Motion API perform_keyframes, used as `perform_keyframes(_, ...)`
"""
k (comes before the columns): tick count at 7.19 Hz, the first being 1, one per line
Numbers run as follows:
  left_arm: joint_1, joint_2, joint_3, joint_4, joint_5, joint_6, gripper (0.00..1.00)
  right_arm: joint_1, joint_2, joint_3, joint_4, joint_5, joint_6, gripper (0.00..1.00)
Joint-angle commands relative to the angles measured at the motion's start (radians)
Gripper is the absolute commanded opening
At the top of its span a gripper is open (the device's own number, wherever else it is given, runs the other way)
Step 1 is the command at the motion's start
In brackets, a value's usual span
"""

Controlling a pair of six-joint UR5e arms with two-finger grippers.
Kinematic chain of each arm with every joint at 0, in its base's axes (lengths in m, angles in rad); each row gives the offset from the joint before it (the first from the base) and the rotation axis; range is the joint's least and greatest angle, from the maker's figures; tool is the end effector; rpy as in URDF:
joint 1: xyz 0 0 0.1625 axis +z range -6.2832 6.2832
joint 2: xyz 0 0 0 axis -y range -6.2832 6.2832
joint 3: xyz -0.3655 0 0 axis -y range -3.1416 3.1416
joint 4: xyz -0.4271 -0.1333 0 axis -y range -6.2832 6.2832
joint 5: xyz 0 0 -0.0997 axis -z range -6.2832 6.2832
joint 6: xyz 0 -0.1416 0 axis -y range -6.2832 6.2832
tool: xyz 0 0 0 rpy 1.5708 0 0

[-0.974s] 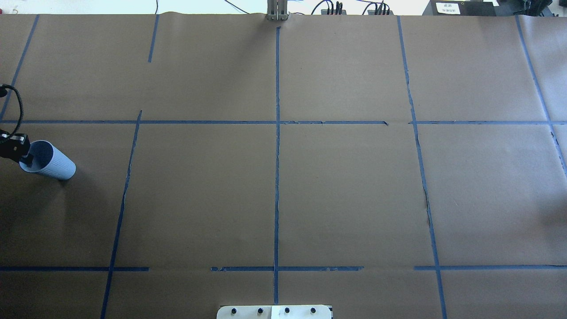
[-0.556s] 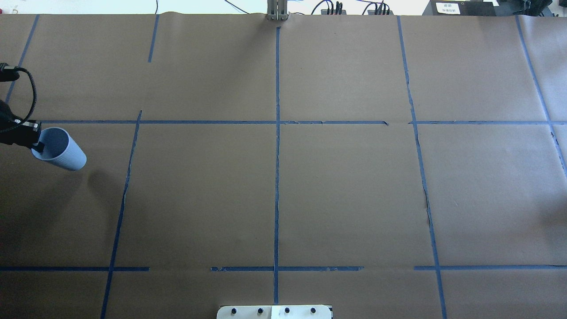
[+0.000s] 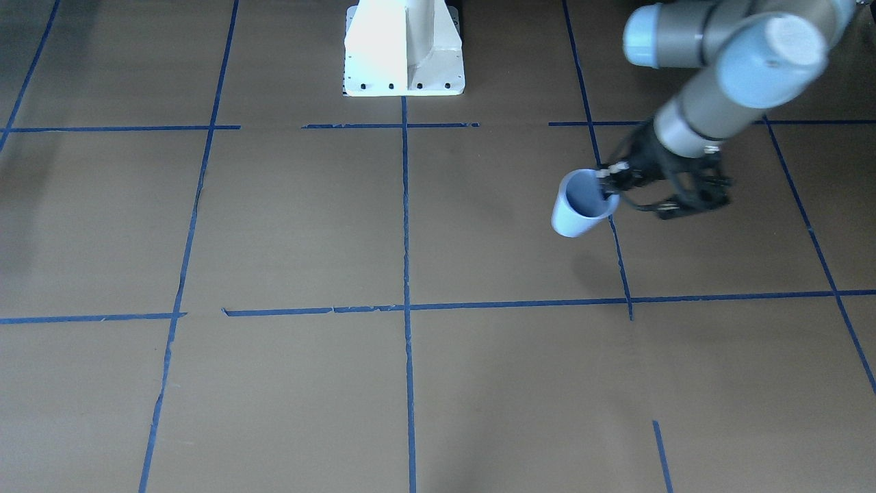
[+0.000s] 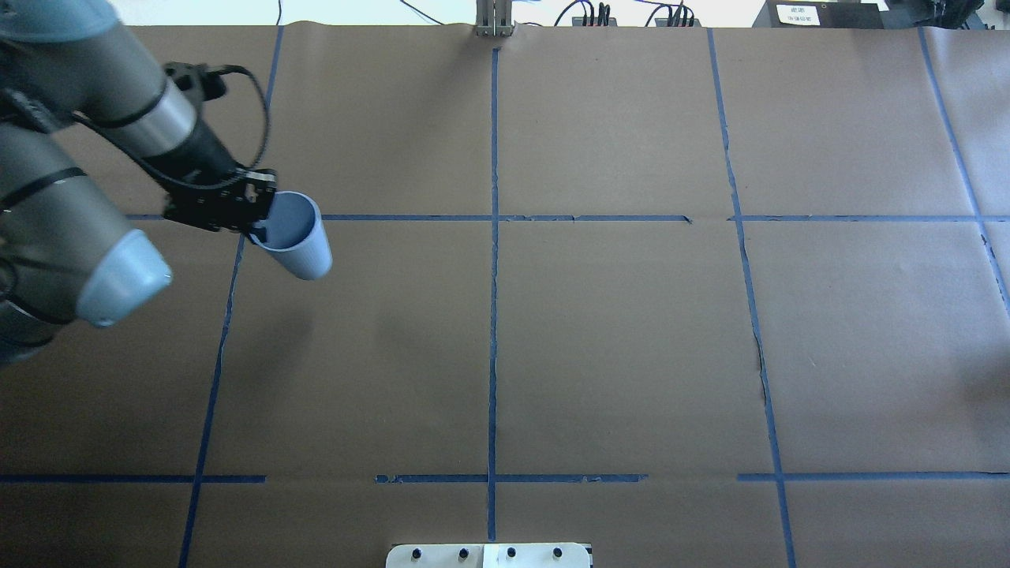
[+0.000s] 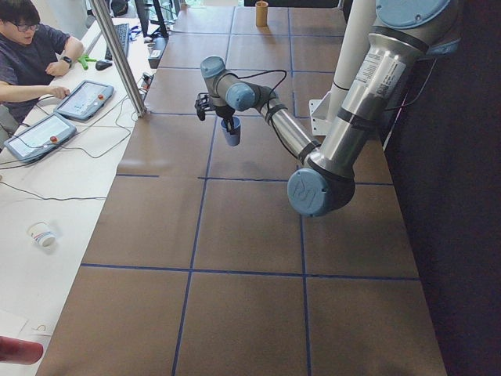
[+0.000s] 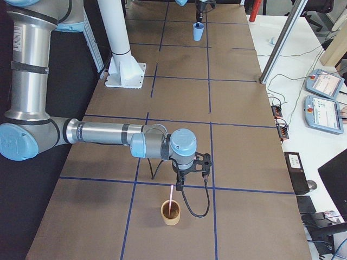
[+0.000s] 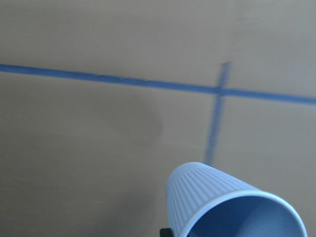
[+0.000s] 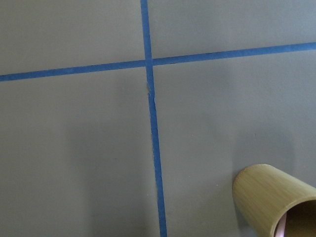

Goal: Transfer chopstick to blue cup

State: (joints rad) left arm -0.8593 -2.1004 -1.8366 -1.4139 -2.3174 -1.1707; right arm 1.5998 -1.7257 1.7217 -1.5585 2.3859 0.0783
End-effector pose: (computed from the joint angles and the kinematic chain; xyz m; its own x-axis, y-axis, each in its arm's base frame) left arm 0.3804 -0.4981 0.1970 0.5965 -0.2540 -0.7613 0.0644 0.9607 -0.2701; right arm 0.0439 -0.4701 0.6216 0.6813 0.0920 0.7262 -0.0825 0.9954 -0.0487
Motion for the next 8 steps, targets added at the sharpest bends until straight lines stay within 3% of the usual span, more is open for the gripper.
perform_keyframes(1, 0.158, -0.197, 0.068, -0.005, 0.085, -0.248, 0.00, 0.000, -0.002, 0.001, 0.000, -0.001, -0.002, 1.00)
perform_keyframes(3, 0.231, -0.283, 0.166, -0.029, 0.168, -0.297, 0.00, 0.000, -0.006, -0.001, 0.000, 0.001, -0.003, 1.00)
perform_keyframes(5, 0.266, -0.286, 0.262, -0.205, 0.223, -0.357, 0.00, 0.000, -0.008, -0.001, 0.000, 0.001, -0.003, 1.00)
perform_keyframes(8, 0.282, -0.276, 0.266, -0.214, 0.227, -0.357, 0.03, 0.003, -0.008, -0.001, 0.000, -0.001, -0.005, 1.00)
